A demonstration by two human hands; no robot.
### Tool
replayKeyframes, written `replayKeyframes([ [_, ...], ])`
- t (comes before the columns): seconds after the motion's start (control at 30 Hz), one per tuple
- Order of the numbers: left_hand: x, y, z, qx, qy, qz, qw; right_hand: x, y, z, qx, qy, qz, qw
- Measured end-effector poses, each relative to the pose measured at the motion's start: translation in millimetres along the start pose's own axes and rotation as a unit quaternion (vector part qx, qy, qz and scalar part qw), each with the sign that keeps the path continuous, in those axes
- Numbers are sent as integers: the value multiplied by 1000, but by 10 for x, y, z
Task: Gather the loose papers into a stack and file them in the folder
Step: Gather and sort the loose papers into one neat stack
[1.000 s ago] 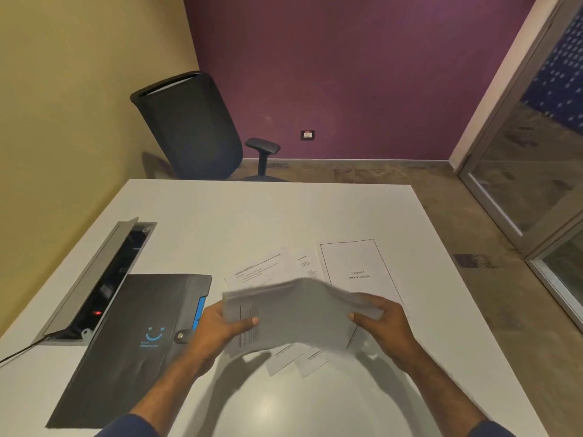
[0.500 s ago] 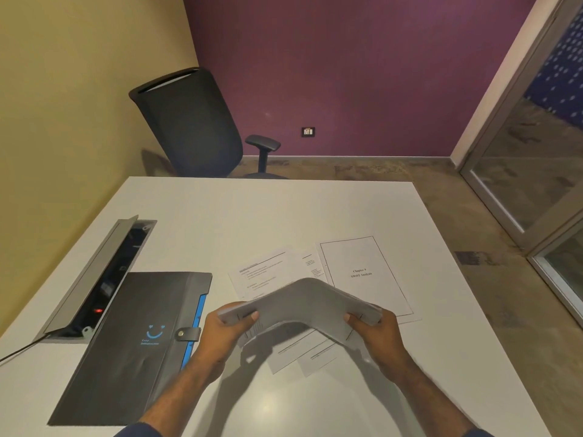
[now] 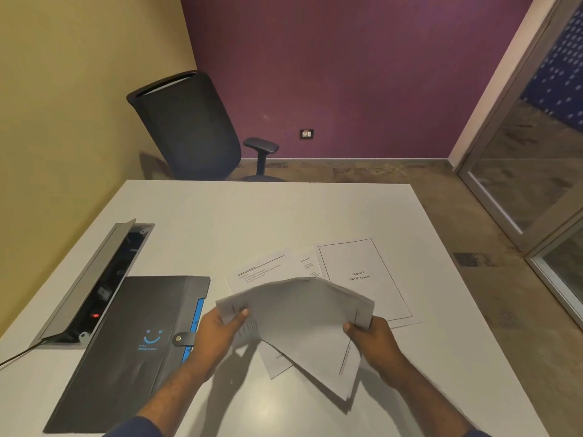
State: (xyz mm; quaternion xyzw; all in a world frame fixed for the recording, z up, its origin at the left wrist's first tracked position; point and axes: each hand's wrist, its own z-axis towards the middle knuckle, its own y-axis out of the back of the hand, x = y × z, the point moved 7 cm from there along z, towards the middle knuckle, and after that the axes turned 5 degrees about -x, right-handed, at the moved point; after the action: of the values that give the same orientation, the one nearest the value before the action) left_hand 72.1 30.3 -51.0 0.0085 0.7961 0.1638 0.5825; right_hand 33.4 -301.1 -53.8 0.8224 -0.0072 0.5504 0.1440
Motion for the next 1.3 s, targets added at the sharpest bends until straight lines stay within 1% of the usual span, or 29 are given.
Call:
replayKeyframes([
  [0.1, -25, 140, 39, -92, -8, 59, 994, -43, 21, 21, -12, -55, 97, 994],
  [0.13, -18, 171, 13, -116, -1, 69, 991, -67, 10, 16, -12, -77, 133, 988],
  [0.17, 14, 168, -17, -122, 19, 60, 991, -87, -10, 8, -11, -94, 166, 982],
  [0.2, 65, 126, -56, -104, 53, 31, 993, -94, -39, -5, -10, -105, 197, 975],
  [0.23, 139, 37, -100, -62, 99, -16, 993, -94, -75, -20, -8, -114, 224, 968],
  [0.27, 221, -88, -156, 0, 155, -75, 985, -91, -120, -38, -6, -121, 251, 961],
  [0.33, 253, -348, -334, 127, 243, -190, 943, -64, -224, -81, -3, -132, 295, 946],
  [0.37, 219, -438, -409, 165, 257, -221, 926, -46, -282, -103, -4, -137, 310, 941],
  [0.4, 181, -504, -444, 184, 255, -241, 918, -34, -342, -124, -5, -141, 320, 937],
  [0.47, 101, -591, -455, 178, 243, -275, 913, -31, -488, -180, 2, -152, 331, 931],
  [0.5, 64, -610, -440, 163, 234, -292, 913, -38, -573, -218, 12, -157, 329, 931],
  [0.57, 37, -594, -377, 120, 225, -316, 914, -61, -730, -291, 33, -160, 314, 935],
  [0.63, 109, -538, -287, 72, 234, -310, 919, -98, -826, -336, 41, -157, 291, 943],
  [0.73, 275, -393, -152, 14, 238, -259, 936, -130, -852, -350, 52, -148, 234, 960],
  [0.8, 377, -282, -80, 0, 232, -233, 944, -124, -843, -345, 81, -150, 157, 973],
  [0.87, 464, -164, -15, -7, 221, -220, 950, -162, -781, -294, 89, -171, 97, 976],
  [0.97, 584, 47, 94, -47, 211, -198, 956, -176, -622, -130, 59, -164, 63, 983],
  [1.03, 671, 159, 158, -60, 214, -194, 956, -190, -511, 13, 23, -125, 35, 991],
  [1.1, 761, 236, 196, -58, 223, -185, 955, -190, -393, 142, -13, -64, -48, 997],
  [1.17, 832, 279, 204, -52, 230, -170, 957, -202, -300, 255, -22, 11, -174, 984],
  [1.2, 864, 290, 213, -50, 233, -163, 957, -237, -279, 310, -9, 34, -250, 968],
  [1.27, 908, 289, 214, -48, 243, -148, 958, -385, -291, 382, 44, 38, -407, 912],
  [1.3, 922, 282, 208, -44, 248, -141, 958, -481, -307, 398, 76, 27, -462, 883],
])
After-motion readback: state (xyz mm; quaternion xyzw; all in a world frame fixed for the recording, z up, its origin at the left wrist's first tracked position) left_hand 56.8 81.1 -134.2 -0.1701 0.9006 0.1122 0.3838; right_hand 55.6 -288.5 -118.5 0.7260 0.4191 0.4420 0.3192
